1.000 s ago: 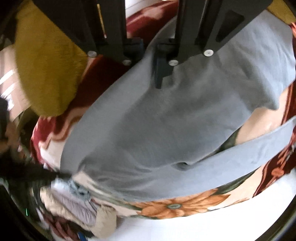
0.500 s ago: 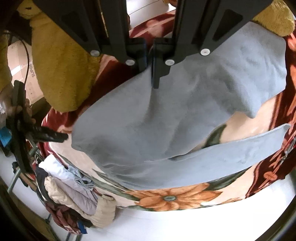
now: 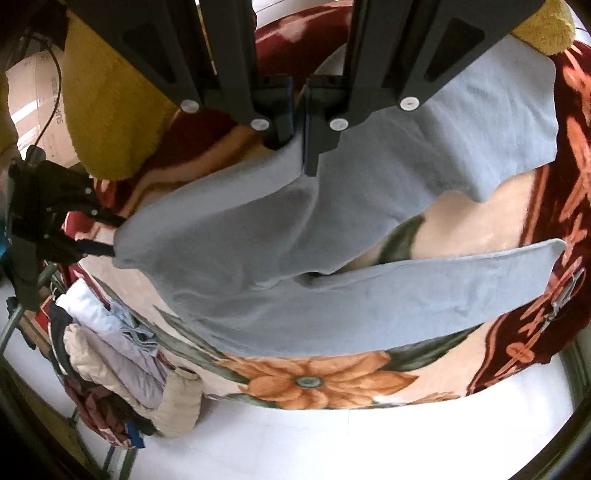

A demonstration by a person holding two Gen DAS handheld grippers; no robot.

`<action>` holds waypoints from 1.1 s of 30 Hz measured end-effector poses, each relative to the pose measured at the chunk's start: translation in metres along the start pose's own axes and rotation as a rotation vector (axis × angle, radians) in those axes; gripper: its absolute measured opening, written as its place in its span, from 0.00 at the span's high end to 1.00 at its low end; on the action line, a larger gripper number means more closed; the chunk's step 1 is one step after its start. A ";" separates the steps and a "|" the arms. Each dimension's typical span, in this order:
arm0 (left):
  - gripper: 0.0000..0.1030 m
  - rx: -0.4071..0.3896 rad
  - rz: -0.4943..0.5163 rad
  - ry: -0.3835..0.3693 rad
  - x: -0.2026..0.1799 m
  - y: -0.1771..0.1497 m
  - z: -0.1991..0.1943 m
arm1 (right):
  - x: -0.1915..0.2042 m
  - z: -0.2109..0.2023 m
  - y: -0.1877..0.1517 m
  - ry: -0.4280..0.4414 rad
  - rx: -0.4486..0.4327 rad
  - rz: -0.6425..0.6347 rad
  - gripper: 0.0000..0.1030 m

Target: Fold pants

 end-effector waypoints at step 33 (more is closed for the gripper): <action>0.92 0.097 -0.035 -0.005 0.010 -0.023 0.037 | -0.043 0.078 0.026 0.333 0.191 0.144 0.60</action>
Point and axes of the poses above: each gripper's, at about its wrist camera, not at the fingertips, and z roughly the way its jaws point, x to its left, y to its top, the point moved 3 cm from there along z, roughly the way its jaws point, and after that the axes turned 4 degrees about -y, right-handed, at the moved point
